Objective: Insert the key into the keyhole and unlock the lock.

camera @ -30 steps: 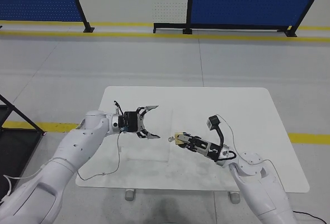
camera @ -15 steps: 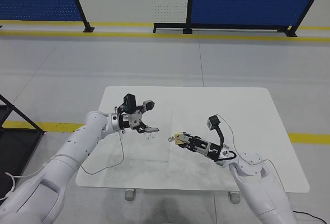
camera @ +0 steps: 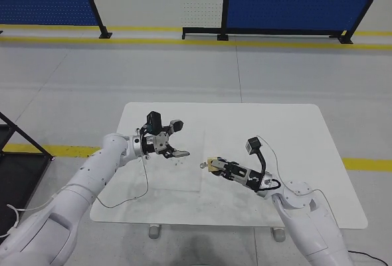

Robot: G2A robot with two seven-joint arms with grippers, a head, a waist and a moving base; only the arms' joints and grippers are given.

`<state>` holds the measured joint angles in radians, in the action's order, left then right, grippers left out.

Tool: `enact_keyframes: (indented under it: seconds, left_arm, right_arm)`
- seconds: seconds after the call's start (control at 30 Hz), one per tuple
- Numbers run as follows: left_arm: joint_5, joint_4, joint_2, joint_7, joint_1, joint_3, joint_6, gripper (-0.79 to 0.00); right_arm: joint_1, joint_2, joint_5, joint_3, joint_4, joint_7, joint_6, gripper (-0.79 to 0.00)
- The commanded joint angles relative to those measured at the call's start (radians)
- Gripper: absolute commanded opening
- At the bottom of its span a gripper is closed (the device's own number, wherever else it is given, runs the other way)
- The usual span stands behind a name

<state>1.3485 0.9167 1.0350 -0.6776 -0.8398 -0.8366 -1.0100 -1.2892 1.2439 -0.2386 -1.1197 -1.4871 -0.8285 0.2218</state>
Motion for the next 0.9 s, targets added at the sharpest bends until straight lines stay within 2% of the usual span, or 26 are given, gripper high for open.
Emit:
enact_keyframes:
  seconds: [0.0, 0.13, 0.23, 0.4, 0.53, 0.6, 0.73, 0.87]
  left_arm:
    - [-0.096, 0.006, 0.003, 0.039, -0.006, 0.001, -0.002, 0.0]
    - [-0.316, 0.019, 0.004, 0.185, -0.012, 0.049, -0.002, 0.0]
    - [-0.554, 0.038, -0.003, 0.359, -0.005, 0.099, -0.002, 0.0]
    - [-1.023, 0.054, -0.029, 0.793, 0.023, 0.162, -0.002, 0.0]
    - [-1.391, 0.045, -0.051, 1.117, 0.042, 0.177, -0.002, 0.0]
    - [-1.563, 0.051, -0.058, 1.268, 0.047, 0.187, 0.018, 0.0]
    - [-1.801, 0.061, -0.073, 1.52, 0.061, 0.183, 0.077, 0.0]
    - [-1.949, 0.092, -0.084, 1.654, 0.058, 0.179, 0.166, 0.0]
  right_arm:
    - [0.0, 0.0, 0.0, 0.0, 0.0, 0.0, 0.0, -0.785]
    - [0.0, 0.0, 0.0, 0.0, 0.0, 0.0, 0.0, -0.785]
    - [0.0, 0.0, 0.0, 0.0, 0.0, 0.0, 0.0, -0.785]
    - [0.0, 0.0, 0.0, 0.0, 0.0, 0.0, 0.0, -0.785]
    - [0.0, 0.0, 0.0, 0.0, 0.0, 0.0, 0.0, -0.785]
    - [0.0, 0.0, 0.0, 0.0, 0.0, 0.0, 0.0, -0.785]
    - [0.0, 0.0, 0.0, 0.0, 0.0, 0.0, 0.0, -0.785]
    - [0.0, 0.0, 0.0, 0.0, 0.0, 0.0, 0.0, -0.785]
